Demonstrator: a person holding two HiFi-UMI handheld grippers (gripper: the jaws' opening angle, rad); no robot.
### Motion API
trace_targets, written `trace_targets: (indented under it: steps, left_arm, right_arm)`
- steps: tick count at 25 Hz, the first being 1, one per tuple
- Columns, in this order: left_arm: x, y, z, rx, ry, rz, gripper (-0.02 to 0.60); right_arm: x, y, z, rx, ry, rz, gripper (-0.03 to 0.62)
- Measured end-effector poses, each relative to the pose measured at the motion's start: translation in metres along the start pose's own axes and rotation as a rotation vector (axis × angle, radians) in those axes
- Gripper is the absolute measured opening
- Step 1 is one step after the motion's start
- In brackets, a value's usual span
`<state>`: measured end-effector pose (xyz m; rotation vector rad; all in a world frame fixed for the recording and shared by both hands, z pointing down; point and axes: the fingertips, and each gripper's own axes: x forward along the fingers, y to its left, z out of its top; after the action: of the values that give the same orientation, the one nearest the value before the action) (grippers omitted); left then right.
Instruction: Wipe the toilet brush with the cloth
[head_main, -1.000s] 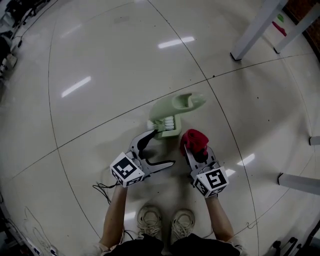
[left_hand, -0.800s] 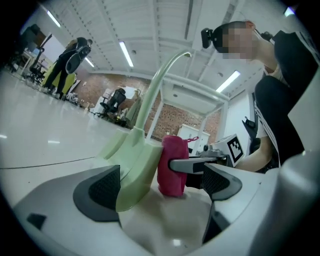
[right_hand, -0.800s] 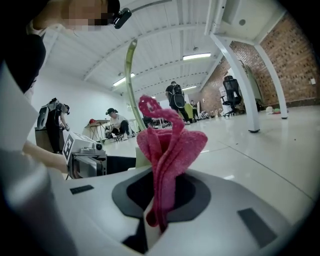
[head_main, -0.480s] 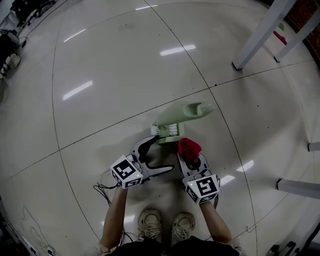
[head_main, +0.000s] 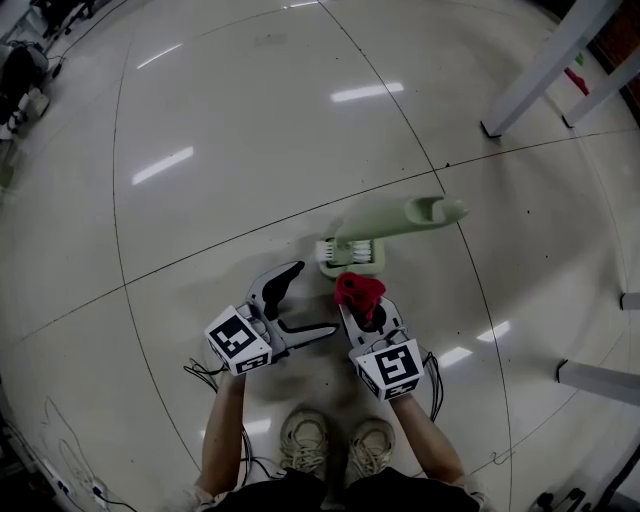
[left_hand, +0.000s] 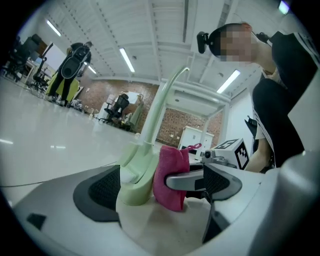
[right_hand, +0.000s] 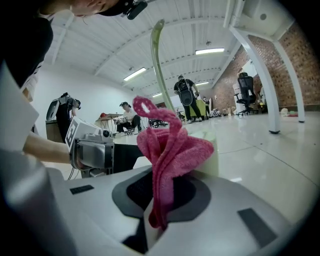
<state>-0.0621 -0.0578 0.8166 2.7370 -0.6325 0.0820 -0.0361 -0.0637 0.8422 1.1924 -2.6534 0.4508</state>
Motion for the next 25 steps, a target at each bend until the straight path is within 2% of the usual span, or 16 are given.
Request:
trace_targets:
  steps: [8, 12, 14, 16, 20, 22, 23, 25]
  left_arm:
    - [-0.019, 0.004, 0.002, 0.003, -0.003, 0.041, 0.497]
    - [-0.025, 0.001, 0.022, -0.057, -0.086, 0.040, 0.497]
    - [-0.027, -0.001, 0.048, -0.074, -0.162, 0.024, 0.496]
    - [-0.026, -0.009, 0.087, -0.044, -0.218, -0.031, 0.495]
    - [-0.021, -0.033, 0.192, 0.148, -0.271, -0.151, 0.495]
    - [-0.011, -0.045, 0.235, 0.209, -0.260, -0.250, 0.491]
    - [-0.005, -0.050, 0.251, 0.224, -0.238, -0.307, 0.443]
    - [0.008, -0.058, 0.275, 0.253, -0.200, -0.387, 0.208]
  right_arm:
    - [0.029, 0.037, 0.001, -0.067, 0.033, 0.116, 0.031]
    - [0.014, 0.033, 0.018, 0.017, -0.015, 0.123, 0.031]
    - [-0.005, 0.024, 0.032, 0.061, -0.043, 0.113, 0.031]
    - [-0.029, 0.015, 0.044, 0.065, -0.048, 0.097, 0.031]
    - [-0.068, 0.003, 0.083, 0.034, -0.069, 0.078, 0.031]
    - [-0.085, -0.011, 0.110, -0.001, -0.105, 0.038, 0.031]
    - [-0.094, -0.020, 0.122, -0.011, -0.118, 0.008, 0.031]
    - [-0.112, -0.038, 0.140, -0.002, -0.121, -0.054, 0.031]
